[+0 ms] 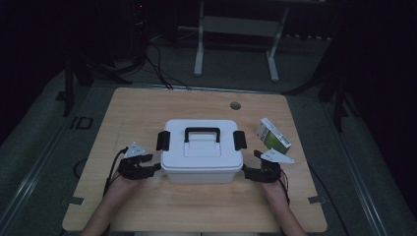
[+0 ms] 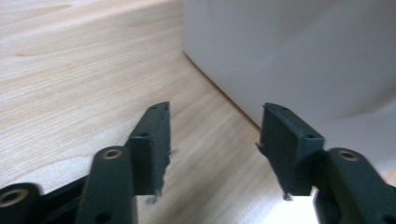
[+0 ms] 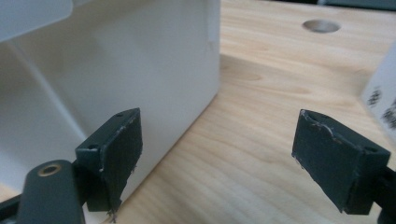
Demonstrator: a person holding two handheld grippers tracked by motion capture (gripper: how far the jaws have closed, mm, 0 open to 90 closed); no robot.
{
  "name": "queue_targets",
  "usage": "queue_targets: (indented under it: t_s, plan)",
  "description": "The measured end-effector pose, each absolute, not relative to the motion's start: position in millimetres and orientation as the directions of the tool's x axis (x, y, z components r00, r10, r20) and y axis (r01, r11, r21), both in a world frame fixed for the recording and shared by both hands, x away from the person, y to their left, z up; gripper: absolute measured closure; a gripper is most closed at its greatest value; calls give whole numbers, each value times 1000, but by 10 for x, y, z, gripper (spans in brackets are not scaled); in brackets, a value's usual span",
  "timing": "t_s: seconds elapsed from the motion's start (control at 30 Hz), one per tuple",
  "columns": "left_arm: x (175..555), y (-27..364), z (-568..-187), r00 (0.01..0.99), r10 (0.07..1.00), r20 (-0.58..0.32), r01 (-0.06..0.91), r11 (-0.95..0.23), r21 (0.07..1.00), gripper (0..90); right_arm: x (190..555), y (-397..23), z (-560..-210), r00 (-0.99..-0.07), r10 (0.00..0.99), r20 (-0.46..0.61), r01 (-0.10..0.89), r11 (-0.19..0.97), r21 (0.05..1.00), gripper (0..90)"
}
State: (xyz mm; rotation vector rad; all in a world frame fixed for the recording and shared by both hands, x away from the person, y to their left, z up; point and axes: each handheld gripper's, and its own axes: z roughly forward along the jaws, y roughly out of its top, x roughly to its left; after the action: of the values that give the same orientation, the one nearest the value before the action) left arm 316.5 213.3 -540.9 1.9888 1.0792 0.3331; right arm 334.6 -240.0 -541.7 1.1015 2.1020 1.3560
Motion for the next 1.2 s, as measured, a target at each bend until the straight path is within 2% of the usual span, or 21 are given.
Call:
queue_targets:
  t_s: [0.2,0.57,0.8,1.2]
  plan:
    - [3163,2221,-5365,613,776,-150,584,-317,747,302,3353,-2445,-5450,-618,780,96,417,223,881,134]
    - [3138,2332,-5265,682,715,-156,618,-450,644,302,3265,-2604,-5465,-624,775,95,417,228,880,135]
    - [3130,2375,-5199,691,706,-156,628,-480,612,302,3245,-2628,-5438,-618,781,93,417,225,881,135]
    - [3101,2476,-5084,723,672,-160,651,-586,481,303,3197,-2657,-5438,-617,782,93,423,229,877,135]
